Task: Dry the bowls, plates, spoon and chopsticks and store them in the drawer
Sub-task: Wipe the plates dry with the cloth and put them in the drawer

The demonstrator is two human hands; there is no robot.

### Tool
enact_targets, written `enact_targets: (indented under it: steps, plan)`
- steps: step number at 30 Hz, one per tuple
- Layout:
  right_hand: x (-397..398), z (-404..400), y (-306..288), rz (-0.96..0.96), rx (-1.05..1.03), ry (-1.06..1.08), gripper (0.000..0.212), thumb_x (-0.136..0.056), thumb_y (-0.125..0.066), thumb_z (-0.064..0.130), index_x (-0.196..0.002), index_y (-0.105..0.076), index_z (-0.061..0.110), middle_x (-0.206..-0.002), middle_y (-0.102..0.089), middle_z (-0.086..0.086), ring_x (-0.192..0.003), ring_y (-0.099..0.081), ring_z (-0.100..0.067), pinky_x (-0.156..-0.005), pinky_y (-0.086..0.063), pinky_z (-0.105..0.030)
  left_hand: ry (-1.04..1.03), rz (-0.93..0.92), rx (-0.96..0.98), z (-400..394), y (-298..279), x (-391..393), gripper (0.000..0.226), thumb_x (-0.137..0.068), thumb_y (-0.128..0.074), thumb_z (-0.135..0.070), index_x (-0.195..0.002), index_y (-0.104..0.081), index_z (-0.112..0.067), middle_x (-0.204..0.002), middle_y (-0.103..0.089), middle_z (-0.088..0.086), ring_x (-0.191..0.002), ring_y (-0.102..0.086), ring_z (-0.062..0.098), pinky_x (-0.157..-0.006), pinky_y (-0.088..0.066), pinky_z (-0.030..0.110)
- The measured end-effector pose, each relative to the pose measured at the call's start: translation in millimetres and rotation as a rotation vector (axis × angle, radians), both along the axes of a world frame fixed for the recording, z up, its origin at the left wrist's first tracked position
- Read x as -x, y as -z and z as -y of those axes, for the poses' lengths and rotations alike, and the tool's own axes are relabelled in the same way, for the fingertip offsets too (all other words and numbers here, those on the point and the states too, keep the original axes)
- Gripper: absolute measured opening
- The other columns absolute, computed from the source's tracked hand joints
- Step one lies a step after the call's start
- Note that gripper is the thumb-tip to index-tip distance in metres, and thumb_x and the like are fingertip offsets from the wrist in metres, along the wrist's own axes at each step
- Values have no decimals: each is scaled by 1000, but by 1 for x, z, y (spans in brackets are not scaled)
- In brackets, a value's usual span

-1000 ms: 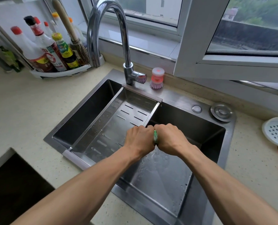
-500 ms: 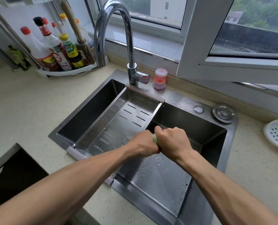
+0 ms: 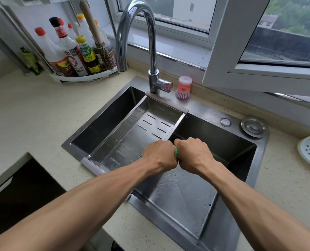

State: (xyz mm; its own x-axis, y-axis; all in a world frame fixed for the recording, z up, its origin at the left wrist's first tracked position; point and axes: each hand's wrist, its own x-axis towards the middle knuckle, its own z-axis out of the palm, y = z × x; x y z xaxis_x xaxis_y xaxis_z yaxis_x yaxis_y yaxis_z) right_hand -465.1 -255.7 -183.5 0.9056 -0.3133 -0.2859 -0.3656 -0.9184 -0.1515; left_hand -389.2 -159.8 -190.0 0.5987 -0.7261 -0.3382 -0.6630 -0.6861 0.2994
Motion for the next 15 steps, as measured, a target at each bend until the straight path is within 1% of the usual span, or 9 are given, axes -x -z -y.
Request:
enact_targets:
  steps: [3, 5, 7, 8, 10, 12, 14, 15]
  plan:
    - [0, -3, -7, 37, 26, -29, 25, -84, -59, 8, -107, -51, 13, -93, -66, -11, -84, -63, -35, -70, -49, -40, -1, 17, 28, -4, -2, -1, 28, -83, -64, -21, -62, -46, -20, -61, -50, -1, -51, -44, 12, -45, -28, 24]
    - [-1, -4, -10, 74, 30, -43, 27, -84, -60, 10, -107, -47, 14, -90, -66, -11, -80, -62, -36, -68, -51, -41, -28, -7, 55, -7, -6, -4, 22, -81, -63, -21, -65, -48, -21, -63, -53, -2, -54, -47, 13, -47, -32, 26]
    - [-2, -5, -12, 82, -19, -18, 32, -83, -63, 16, -108, -43, 16, -90, -66, -9, -79, -62, -36, -71, -54, -44, -56, -105, 93, -14, -10, -9, 14, -79, -66, -23, -79, -52, -22, -74, -60, -1, -64, -56, 19, -53, -39, 30]
    - [-3, -5, -11, 65, -64, 6, 37, -82, -65, 20, -110, -41, 18, -92, -65, -7, -81, -62, -35, -73, -55, -45, -57, -176, 121, -20, -11, -13, 22, -78, -68, -24, -91, -50, -22, -81, -62, 1, -72, -60, 22, -57, -45, 34]
    - [-5, -7, -14, 25, -233, 65, 46, -80, -67, 25, -115, -37, 21, -95, -62, -1, -85, -63, -30, -76, -54, -46, -77, -337, 211, -36, -12, -20, 41, -79, -70, -21, -109, -41, -24, -92, -64, 5, -84, -63, 26, -70, -54, 45]
    - [-11, -11, -17, 47, -521, 139, 47, -81, -66, 21, -120, -40, 25, -99, -61, 1, -89, -62, -24, -77, -54, -38, -158, -403, 342, -54, -17, -26, 48, -83, -68, -15, -118, -38, -26, -97, -65, 5, -88, -64, 24, -79, -55, 44]
    - [-23, -20, -23, 144, -817, 177, 44, -86, -64, 14, -124, -47, 27, -104, -63, -1, -94, -62, -20, -79, -53, -31, -249, -417, 468, -75, -25, -36, 45, -88, -70, -12, -121, -44, -25, -101, -65, 3, -84, -65, 18, -77, -56, 37]
    - [-30, -25, -26, 195, -919, 187, 40, -89, -65, 15, -125, -53, 27, -104, -65, -2, -92, -63, -18, -78, -53, -30, -279, -413, 511, -85, -28, -40, 41, -88, -73, -14, -120, -48, -24, -102, -66, 2, -83, -65, 16, -73, -56, 34]
